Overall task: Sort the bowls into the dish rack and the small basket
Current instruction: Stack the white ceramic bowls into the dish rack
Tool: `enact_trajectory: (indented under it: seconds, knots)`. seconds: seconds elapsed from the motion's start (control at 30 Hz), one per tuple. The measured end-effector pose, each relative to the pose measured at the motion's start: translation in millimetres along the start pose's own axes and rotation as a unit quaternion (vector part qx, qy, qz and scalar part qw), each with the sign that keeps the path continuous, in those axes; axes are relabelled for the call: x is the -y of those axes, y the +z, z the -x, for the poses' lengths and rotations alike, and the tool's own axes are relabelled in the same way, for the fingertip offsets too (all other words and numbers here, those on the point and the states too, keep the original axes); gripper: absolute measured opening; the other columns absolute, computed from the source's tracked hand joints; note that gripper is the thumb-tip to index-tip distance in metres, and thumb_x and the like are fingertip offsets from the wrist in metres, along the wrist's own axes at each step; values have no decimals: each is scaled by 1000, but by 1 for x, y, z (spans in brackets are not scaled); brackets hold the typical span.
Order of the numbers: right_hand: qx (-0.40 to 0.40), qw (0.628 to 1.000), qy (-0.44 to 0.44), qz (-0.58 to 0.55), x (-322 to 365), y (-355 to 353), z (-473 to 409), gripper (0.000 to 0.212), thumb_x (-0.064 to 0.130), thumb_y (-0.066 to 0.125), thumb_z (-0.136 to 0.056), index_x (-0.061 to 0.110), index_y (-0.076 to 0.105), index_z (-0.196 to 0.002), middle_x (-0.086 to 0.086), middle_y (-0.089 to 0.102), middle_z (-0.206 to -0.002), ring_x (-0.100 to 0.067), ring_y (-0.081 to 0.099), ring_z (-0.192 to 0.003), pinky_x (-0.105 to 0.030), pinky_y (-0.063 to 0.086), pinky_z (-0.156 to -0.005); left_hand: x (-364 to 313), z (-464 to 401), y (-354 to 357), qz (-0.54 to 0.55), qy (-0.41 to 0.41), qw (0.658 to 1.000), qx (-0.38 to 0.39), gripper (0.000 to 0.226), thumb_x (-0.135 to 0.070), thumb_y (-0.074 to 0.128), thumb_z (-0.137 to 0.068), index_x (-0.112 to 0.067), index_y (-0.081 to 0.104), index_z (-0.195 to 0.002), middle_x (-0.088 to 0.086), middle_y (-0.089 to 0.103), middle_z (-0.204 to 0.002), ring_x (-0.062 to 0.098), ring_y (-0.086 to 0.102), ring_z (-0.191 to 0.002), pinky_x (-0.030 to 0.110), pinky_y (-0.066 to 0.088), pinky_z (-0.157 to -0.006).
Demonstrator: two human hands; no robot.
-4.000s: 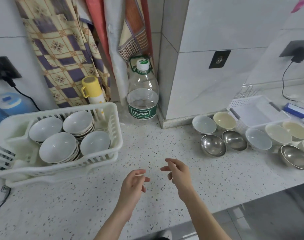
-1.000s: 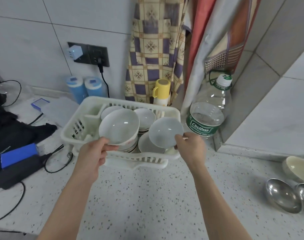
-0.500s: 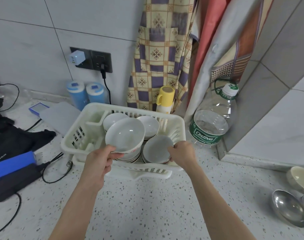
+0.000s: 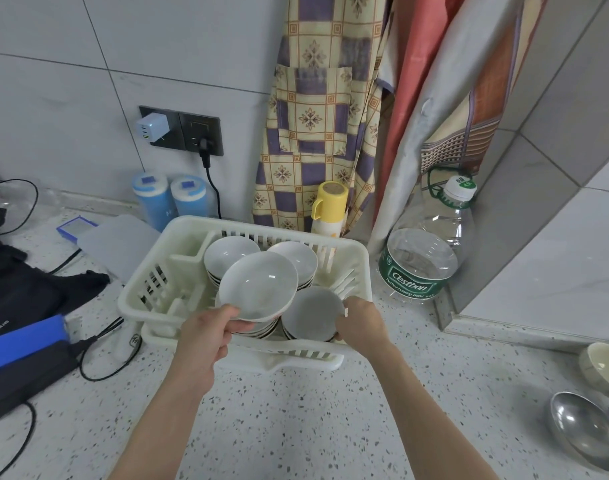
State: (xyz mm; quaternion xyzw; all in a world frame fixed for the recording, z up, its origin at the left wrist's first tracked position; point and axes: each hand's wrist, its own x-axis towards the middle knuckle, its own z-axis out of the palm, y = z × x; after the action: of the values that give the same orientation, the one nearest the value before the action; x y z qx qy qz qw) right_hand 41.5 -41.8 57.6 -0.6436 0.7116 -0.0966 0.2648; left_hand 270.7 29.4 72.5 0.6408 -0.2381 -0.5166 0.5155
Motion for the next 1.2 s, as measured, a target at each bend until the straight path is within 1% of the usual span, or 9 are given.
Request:
enact_trajectory:
  seconds: [0.13, 0.37, 0.5, 0.57, 0.73, 0.83, 1.0, 1.1, 1.2]
  knots:
    - [0, 999, -10, 43, 1, 3, 0, 33, 5, 43, -94, 5, 51, -126, -13, 68, -106, -26, 68, -91, -27, 46, -62, -1, -1, 6, -21, 1, 1000, 6, 12, -14, 61, -89, -4, 69, -91, 14, 77, -81, 10, 25, -50, 15, 25, -38]
    - [-25, 993, -14, 114, 4, 9, -1, 27, 7, 42, -96, 6, 49, -123, -11, 64, -110, -22, 58, -80, -28, 44, -64, -4, -3, 17, -44, 9, 999, 4, 12, -13, 62, -88, -3, 70, -91, 12, 77, -75, 1, 37, -34, 19, 26, -43]
    - [-24, 990, -13, 139, 3, 13, -4, 25, 11, 41, -99, 7, 51, -122, -9, 63, -114, -23, 66, -98, -26, 46, -69, -6, -5, 21, -62, 12, 998, 6, 12, -14, 64, -86, -4, 70, -90, 11, 77, -75, 5, 29, -37, 20, 25, -44]
    - [-30, 989, -17, 147, 3, 14, -4, 24, 12, 41, -100, 7, 54, -119, -8, 64, -112, -22, 66, -97, -25, 46, -67, -7, -6, 24, -82, 13, 997, 7, 12, -15, 64, -85, -8, 72, -89, 9, 77, -74, 8, 29, -42, 23, 27, -47]
    - [-158, 987, -26, 20, -2, 23, 4, 21, 12, 40, -98, 1, 58, -103, -5, 54, -70, -21, 48, -57, -23, 28, -43, -11, -6, 33, -147, 14, 989, 29, 11, -17, 63, -85, -14, 73, -85, 3, 76, -67, 3, 41, -41, 27, 30, -50]
    - [-223, 966, -91, -91, -10, 25, 10, 22, 8, 45, -98, 2, 62, -109, -9, 62, -75, -21, 51, -60, -26, 35, -48, -12, -9, 39, -179, 15, 983, 43, 13, -17, 62, -85, -13, 74, -81, 3, 76, -66, 1, 39, -33, 24, 30, -47]
    - [-100, 933, -66, -339, -20, 6, 14, 27, 27, 45, -99, 30, 67, -85, 2, 69, -65, -2, 57, -57, -18, 42, -56, -10, -17, 57, -238, 41, 969, 50, 31, -17, 61, -84, -15, 68, -54, 6, 73, -60, 2, 35, -28, 23, 28, -44]
    - [-67, 948, -57, -306, -20, 5, 13, 13, 26, 52, -95, 29, 65, -93, 0, 70, -70, -11, 61, -61, -11, 43, -52, -5, -21, 65, -277, 55, 957, 59, 46, -18, 58, -85, -18, 58, -39, 6, 73, -59, 4, 33, -26, 24, 26, -44]
    - [-80, 953, -34, -289, -22, 5, 10, 28, 10, 55, -88, 23, 66, -111, -16, 71, -74, -21, 61, -62, -9, 42, -49, -3, -25, 70, -292, 55, 952, 69, 38, -18, 57, -85, -14, 57, -47, 5, 74, -60, 5, 31, -26, 24, 24, -43]
